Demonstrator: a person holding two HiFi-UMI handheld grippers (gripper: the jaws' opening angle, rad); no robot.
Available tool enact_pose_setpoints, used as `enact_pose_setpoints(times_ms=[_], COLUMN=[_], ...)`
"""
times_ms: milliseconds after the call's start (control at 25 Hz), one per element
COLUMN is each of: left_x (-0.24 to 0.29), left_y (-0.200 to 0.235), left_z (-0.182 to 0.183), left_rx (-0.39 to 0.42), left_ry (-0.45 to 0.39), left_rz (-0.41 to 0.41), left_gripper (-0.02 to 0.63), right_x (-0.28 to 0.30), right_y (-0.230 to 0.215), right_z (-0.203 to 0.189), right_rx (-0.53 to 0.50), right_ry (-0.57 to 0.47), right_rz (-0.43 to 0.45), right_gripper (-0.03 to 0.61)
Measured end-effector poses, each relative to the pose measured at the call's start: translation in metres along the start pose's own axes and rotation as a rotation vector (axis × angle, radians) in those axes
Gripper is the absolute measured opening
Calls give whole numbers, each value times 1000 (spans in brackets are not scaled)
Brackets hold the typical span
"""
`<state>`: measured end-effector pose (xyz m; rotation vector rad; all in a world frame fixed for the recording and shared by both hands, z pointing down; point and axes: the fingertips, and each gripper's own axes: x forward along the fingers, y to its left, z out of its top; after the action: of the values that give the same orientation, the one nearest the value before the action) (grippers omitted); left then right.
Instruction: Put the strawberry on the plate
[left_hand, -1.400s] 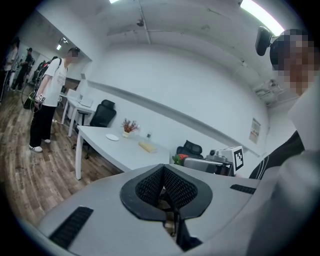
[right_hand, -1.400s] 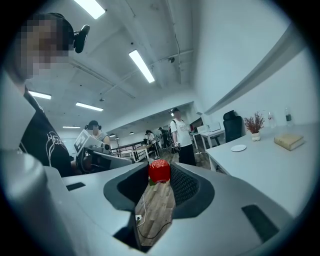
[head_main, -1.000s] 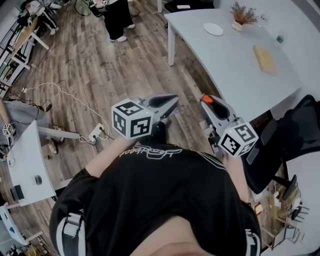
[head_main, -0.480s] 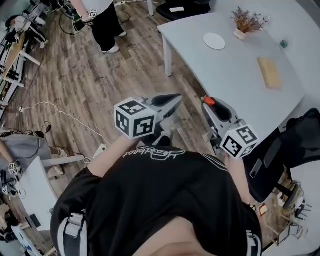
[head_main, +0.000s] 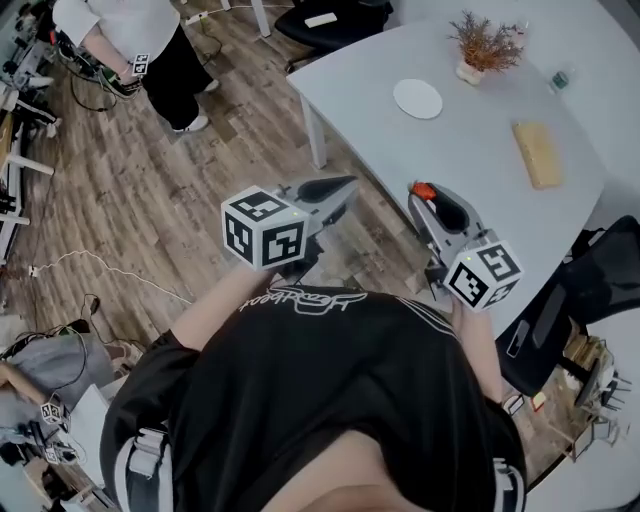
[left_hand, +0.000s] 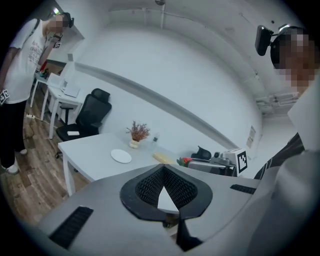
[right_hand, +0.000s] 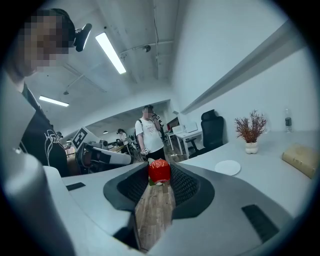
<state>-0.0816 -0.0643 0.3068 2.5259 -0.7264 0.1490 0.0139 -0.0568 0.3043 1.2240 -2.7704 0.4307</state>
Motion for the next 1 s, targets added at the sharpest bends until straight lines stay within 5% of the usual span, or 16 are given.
enact_pose_setpoints(times_ms=[560, 1000], left_x=[54, 132], left_y=[63, 118], left_z=[8, 41], left_rx=[-39, -83], left_ry=[30, 57], left_rz=[-33, -8], left_gripper=[6, 6], right_x=[43, 89], right_y=[-59, -148], right_z=[3, 21], right_rx=[-36, -17], right_ry=[22, 47], right_rz=[-73, -64], right_gripper=[127, 127])
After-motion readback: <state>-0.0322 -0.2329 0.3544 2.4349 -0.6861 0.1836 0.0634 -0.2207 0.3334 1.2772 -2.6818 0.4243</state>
